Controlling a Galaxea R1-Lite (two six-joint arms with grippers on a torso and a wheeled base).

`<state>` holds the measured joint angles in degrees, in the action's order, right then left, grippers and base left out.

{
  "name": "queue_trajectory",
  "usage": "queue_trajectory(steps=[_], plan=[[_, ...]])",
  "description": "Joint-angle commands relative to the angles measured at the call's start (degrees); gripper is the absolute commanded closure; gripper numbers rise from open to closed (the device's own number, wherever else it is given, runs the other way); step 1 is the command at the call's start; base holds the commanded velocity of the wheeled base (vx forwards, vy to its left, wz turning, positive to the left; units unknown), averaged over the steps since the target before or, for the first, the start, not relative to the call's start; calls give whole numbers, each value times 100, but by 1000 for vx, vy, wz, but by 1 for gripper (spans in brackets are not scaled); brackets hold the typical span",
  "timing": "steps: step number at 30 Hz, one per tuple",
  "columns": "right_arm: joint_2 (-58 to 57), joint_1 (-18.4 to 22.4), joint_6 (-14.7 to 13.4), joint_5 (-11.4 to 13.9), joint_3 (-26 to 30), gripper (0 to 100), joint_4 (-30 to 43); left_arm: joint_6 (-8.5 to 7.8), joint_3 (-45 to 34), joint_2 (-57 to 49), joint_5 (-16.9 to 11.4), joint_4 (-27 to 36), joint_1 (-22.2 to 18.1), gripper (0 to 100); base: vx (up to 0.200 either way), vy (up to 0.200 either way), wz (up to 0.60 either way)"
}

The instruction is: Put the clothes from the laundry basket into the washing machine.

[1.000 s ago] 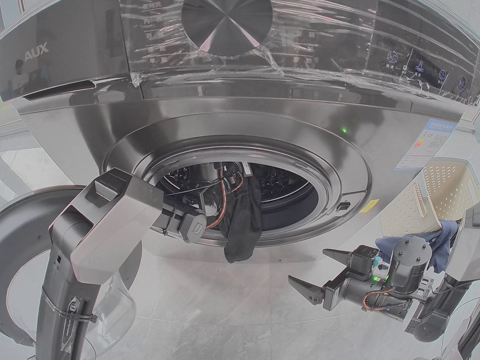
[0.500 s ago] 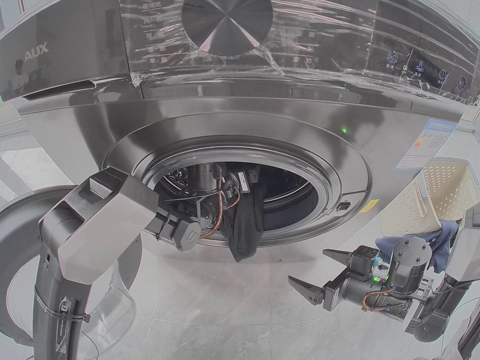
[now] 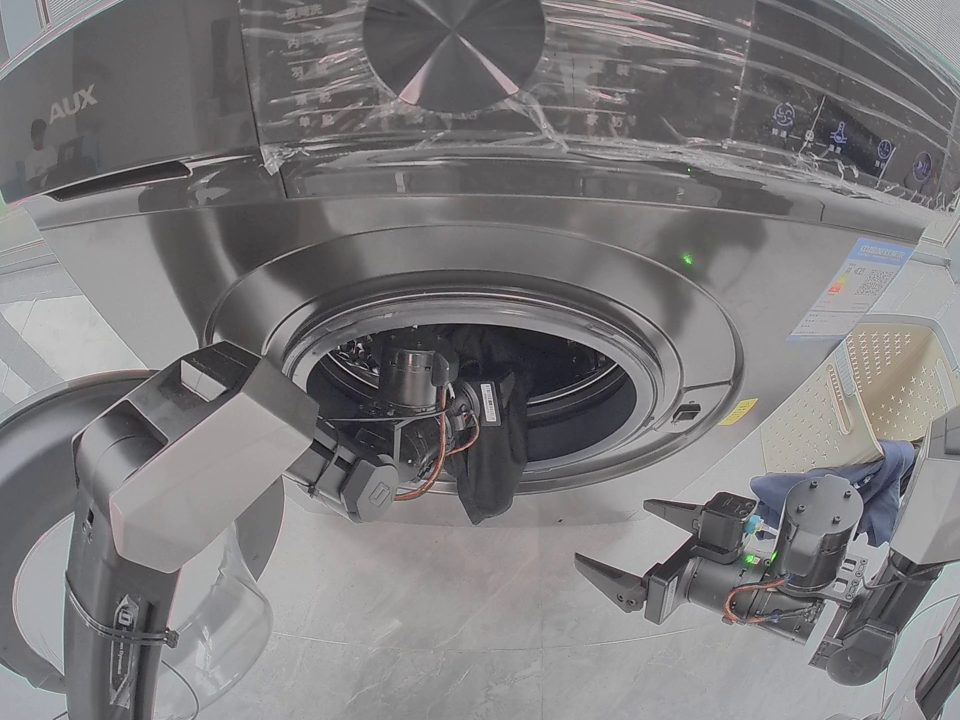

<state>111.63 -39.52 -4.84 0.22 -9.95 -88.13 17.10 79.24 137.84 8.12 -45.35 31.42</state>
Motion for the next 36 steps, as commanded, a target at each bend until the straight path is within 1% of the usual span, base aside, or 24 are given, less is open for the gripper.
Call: queue_trajectory(steps=[1, 3, 10, 12, 13, 14, 16, 17, 20, 24, 28, 29, 30, 31, 34, 35, 36], plan=[[-1, -3, 1, 4, -7, 0, -3, -32, 83, 217, -3, 44, -4, 100, 0, 0, 0], [-1, -3, 1, 4, -7, 0, -3, -32, 109, 226, -3, 44, -4, 100, 0, 0, 0], [-1, -3, 1, 4, -16, 0, -3, 47, 716, 217, 5, -44, 5, 100, 0, 0, 0], [-1, -3, 1, 4, -34, 0, -3, 127, 1015, 217, 32, -202, -4, 100, 0, 0, 0], [-1, -3, -8, 4, -34, 0, -3, 135, 1032, 217, 32, -211, -4, 100, 0, 0, 0], [-1, -3, 1, 4, -42, 0, -3, 276, 1234, 226, 49, -352, -21, 100, 0, 0, 0], [-1, -3, 1, 4, -42, 0, -3, 294, 1269, 235, 49, -369, -21, 100, 0, 0, 0], [-1, -3, 1, 4, -42, 0, -3, 338, 1498, 366, 85, -492, -48, 100, 0, 0, 0], [-1, -12, 1, 4, -42, 0, -3, 329, 1700, 533, 199, -633, -83, 100, 0, 0, 0], [-1, -3, 1, 4, -42, 0, -3, 302, 2175, 832, 375, -721, -100, 100, 0, 0, 0], [-1, -3, 1, 4, -51, 0, -3, 294, 2983, 1131, 550, -712, -162, 100, 0, 0, 0], [-1, -3, 1, 4, -51, 0, -3, 294, 2983, 1131, 550, -712, -162, 100, 0, 0, 0], [-1, -3, 1, 4, -51, 0, -3, 294, 3344, 1272, 603, -703, -188, 100, 0, 0, 0], [-1, -3, 1, 4, -42, 0, -3, 285, 3484, 1333, 621, -686, -197, 100, 0, 0, 0], [-1, -3, 1, 4, -42, 0, -3, 241, 3535, 1386, 621, -677, -197, 100, 0, 0, 0], [-1, -3, 1, 4, -42, 0, -3, 188, 3535, 1386, 621, -677, -197, 100, 0, 0, 0], [-1, -3, 1, 4, -42, 0, -3, 171, 3535, 1395, 621, -686, -188, 100, 0, 0, 0]])
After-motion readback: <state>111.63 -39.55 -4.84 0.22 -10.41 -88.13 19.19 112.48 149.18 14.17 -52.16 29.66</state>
